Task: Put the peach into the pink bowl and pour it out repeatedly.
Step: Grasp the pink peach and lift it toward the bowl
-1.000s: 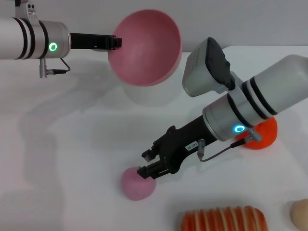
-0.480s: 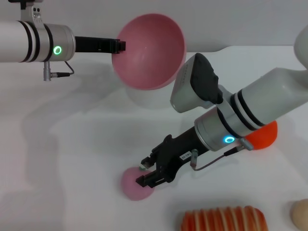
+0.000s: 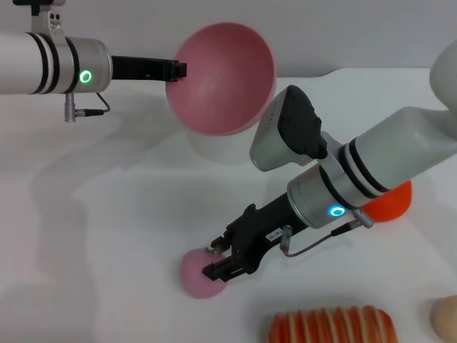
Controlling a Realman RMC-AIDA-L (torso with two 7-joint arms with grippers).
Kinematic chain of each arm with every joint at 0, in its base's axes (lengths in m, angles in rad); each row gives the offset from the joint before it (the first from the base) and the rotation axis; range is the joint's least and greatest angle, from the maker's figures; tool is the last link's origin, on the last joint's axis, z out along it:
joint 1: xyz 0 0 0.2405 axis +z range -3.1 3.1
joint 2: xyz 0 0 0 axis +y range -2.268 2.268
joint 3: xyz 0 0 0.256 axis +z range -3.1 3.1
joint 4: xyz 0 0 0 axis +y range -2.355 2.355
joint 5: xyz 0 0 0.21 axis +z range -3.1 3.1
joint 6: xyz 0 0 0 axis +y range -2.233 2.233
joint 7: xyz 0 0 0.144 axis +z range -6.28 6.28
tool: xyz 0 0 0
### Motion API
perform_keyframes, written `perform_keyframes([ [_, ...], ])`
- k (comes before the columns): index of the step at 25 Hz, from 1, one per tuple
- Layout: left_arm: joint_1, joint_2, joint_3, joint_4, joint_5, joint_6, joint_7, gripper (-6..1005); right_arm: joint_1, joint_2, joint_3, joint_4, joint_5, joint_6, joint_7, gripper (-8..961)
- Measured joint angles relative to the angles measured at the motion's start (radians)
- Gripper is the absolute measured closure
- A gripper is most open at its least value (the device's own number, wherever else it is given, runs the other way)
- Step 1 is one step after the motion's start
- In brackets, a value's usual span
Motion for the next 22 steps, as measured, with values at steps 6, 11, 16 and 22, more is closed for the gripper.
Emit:
perform_keyframes([
  [6,-0.002,-0.001,0.000,0.000,0.000,0.000,0.004,953,0.002,0.001,-0.020,0.012,0.022,0.003,0.002,443],
  [11,-0.002,-0.001,0.000,0.000,0.000,0.000,0.005,953,0.013,0.001,-0.035,0.034,0.033,0.004,0.011,444],
  [16,-0.002,-0.001,0.000,0.001,0.000,0.000,0.005,954,0.013,0.001,-0.061,0.036,0.034,0.033,0.035,458],
  [22,0.000,-0.001,0.000,0.003,0.000,0.002,0.006,954,0.010,0.000,-0.069,0.034,0.034,0.044,0.036,692],
])
